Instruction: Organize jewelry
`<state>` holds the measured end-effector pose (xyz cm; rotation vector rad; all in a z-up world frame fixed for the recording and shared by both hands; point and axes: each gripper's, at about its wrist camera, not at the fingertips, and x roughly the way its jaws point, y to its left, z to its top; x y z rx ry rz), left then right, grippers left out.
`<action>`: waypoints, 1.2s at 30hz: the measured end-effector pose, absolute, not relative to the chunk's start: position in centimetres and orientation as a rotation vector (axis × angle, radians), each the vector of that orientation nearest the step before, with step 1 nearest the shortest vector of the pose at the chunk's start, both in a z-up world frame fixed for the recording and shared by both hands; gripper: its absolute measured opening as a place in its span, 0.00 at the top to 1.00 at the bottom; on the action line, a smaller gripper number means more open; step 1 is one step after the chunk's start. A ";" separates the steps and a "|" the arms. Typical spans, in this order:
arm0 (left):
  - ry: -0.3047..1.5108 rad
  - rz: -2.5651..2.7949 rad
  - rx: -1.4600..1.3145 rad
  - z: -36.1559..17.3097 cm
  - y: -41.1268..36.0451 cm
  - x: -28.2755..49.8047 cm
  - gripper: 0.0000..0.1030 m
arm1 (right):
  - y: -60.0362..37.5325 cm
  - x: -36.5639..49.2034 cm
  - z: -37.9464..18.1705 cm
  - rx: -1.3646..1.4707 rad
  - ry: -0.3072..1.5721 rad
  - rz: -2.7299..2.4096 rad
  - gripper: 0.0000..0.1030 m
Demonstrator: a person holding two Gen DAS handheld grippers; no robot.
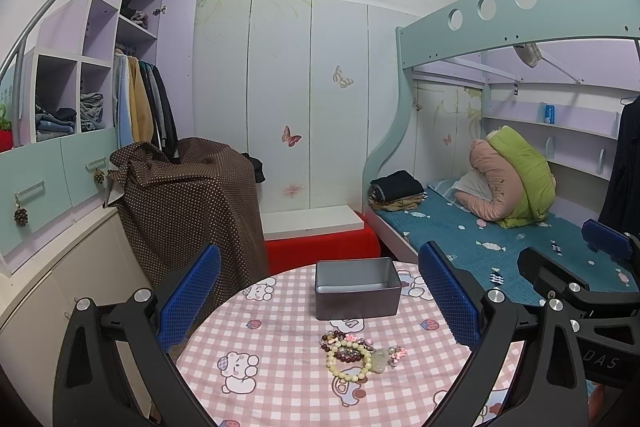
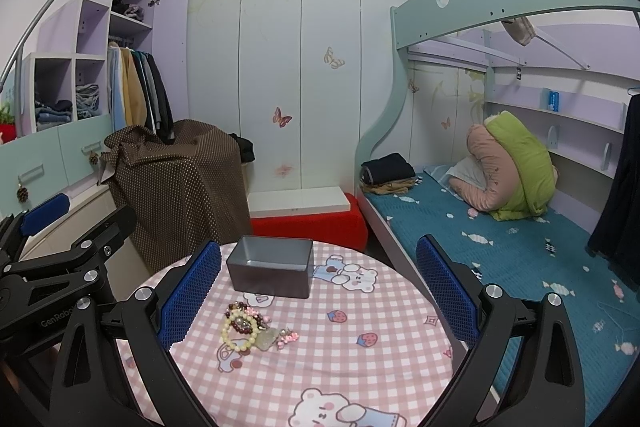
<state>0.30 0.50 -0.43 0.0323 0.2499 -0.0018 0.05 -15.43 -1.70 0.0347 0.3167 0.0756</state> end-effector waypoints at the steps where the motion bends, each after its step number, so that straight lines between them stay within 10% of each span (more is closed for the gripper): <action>1: 0.250 -0.002 0.032 -0.4 0.5 0.3 0.07 | -15.4 0.1 -1.7 0.035 0.317 0.076 0.08; 36: 0.263 -0.002 0.030 -1.0 1.2 0.4 0.07 | -15.2 0.0 -1.7 0.034 0.320 0.075 0.08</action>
